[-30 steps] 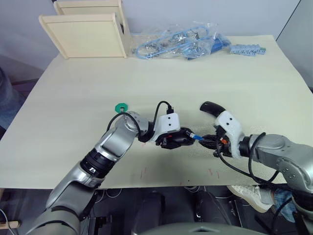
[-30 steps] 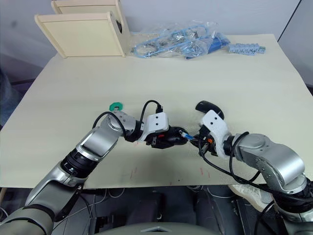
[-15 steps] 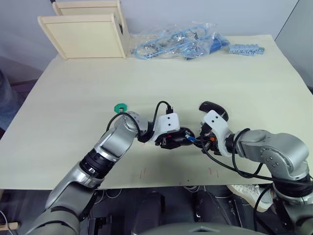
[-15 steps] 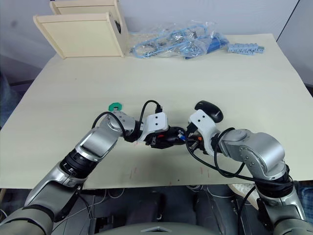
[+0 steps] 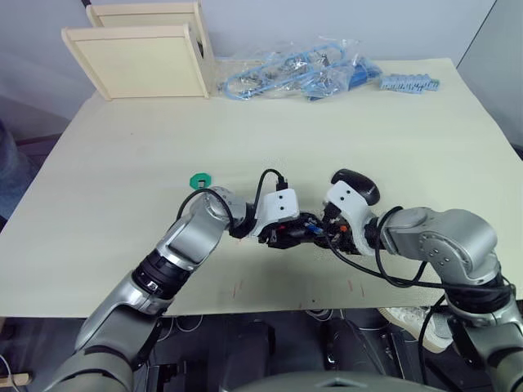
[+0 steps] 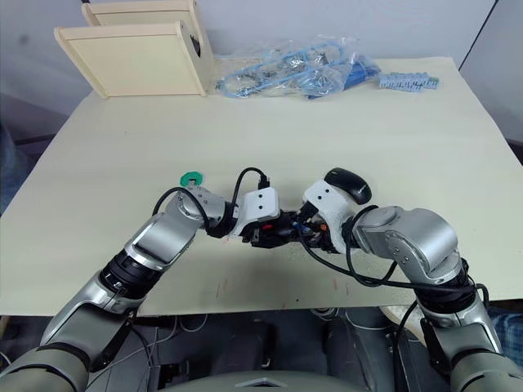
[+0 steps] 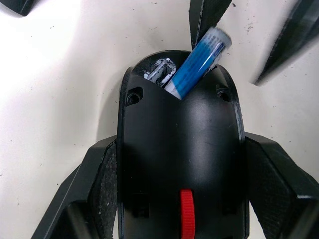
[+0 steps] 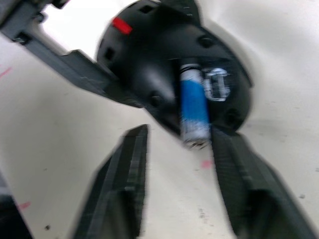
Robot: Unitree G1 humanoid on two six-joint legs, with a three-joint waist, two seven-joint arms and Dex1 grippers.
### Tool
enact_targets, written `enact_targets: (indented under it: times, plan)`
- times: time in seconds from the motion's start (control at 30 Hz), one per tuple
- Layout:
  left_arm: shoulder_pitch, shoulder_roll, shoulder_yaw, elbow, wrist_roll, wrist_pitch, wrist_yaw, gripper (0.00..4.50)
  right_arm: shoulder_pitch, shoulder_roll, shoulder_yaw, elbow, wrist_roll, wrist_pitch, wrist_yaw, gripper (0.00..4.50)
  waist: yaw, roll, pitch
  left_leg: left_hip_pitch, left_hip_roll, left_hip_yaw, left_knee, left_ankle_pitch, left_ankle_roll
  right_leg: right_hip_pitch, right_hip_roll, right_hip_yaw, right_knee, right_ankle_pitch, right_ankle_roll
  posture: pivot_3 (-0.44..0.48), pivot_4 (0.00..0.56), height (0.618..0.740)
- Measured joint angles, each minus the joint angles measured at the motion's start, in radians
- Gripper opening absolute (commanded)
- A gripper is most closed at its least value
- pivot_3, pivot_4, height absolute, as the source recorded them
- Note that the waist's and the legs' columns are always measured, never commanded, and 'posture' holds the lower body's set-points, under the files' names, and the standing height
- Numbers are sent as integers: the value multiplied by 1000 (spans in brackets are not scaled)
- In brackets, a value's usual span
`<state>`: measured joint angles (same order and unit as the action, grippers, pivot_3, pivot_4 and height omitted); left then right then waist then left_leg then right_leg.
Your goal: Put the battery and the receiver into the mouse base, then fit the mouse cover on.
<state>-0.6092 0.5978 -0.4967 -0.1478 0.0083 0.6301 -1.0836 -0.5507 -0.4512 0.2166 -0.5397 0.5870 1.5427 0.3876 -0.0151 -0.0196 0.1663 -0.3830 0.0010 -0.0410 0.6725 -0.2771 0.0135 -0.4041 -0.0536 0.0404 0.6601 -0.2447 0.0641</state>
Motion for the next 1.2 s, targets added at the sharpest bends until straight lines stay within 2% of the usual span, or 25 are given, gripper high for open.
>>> enact_targets:
  times: [0.17, 0.27, 0.3, 0.43, 0.5, 0.6, 0.63, 0.87, 1.2]
  plan:
    - [3, -2, 1, -8, 0, -1, -1, 2921, 73, -99, -73, -33, -1, -62, 35, 1909, 5, 0, 0, -2, 0, -1, 0, 0, 0, 0, -1, -1, -3, 0, 0, 0, 150, 740]
    - [5, -2, 6, -9, 1, -5, 0, 2921, 227, -202, -103, -94, -28, -290, 124, 1909, 5, 0, 0, -2, 0, -2, -1, 0, 0, 0, -1, -2, -3, 0, 0, 0, 150, 740]
    - [8, 1, 8, -8, 1, -7, -2, 2921, 302, -186, -142, -94, -28, -406, 175, 1909, 2, 0, 0, -2, 0, -1, -1, 0, 0, 0, 0, -2, -3, 0, 0, 0, 150, 740]
    - [9, 2, 11, -2, 1, -8, -3, 2921, 377, -137, -175, -86, -16, -566, 237, 1909, -1, 0, 0, 0, 0, 1, -1, 0, 0, 0, 0, 0, -1, 0, 0, 0, 150, 740]
    - [9, -1, 13, -1, 1, -12, -2, 2921, 391, -107, -180, -58, -25, -646, 244, 1376, 0, 0, 0, 0, 0, 1, 0, 0, 0, 0, 0, 0, -1, 0, 0, 0, 150, 740]
    - [8, -3, 13, -1, 0, -17, -4, 2921, 407, -66, -177, -9, -33, -718, 248, 148, 3, 0, 0, -1, 0, 0, -1, 0, 0, 0, 0, 0, -2, 0, 0, 0, 150, 740]
    - [8, -3, 13, 0, 0, -17, -4, 2921, 412, -58, -172, 8, -42, -750, 255, 62, 3, 0, 0, -1, 0, 0, -1, 0, 0, 0, 0, 0, -2, 0, 0, 0, 150, 740]
    - [9, -3, 14, 2, 1, -18, -4, 2921, 429, 7, -81, 120, -123, -933, 281, 62, 2, 0, 0, 0, 0, 1, -1, 0, 0, 0, 0, 0, -2, 0, 0, 0, 150, 740]
    - [10, -3, 15, 0, 1, -5, -3, 2921, 431, 44, -27, 225, -209, -1066, 296, 62, 2, 0, 0, 0, 0, 1, -1, 0, 0, 0, 0, 0, -1, 0, 0, 0, 150, 740]
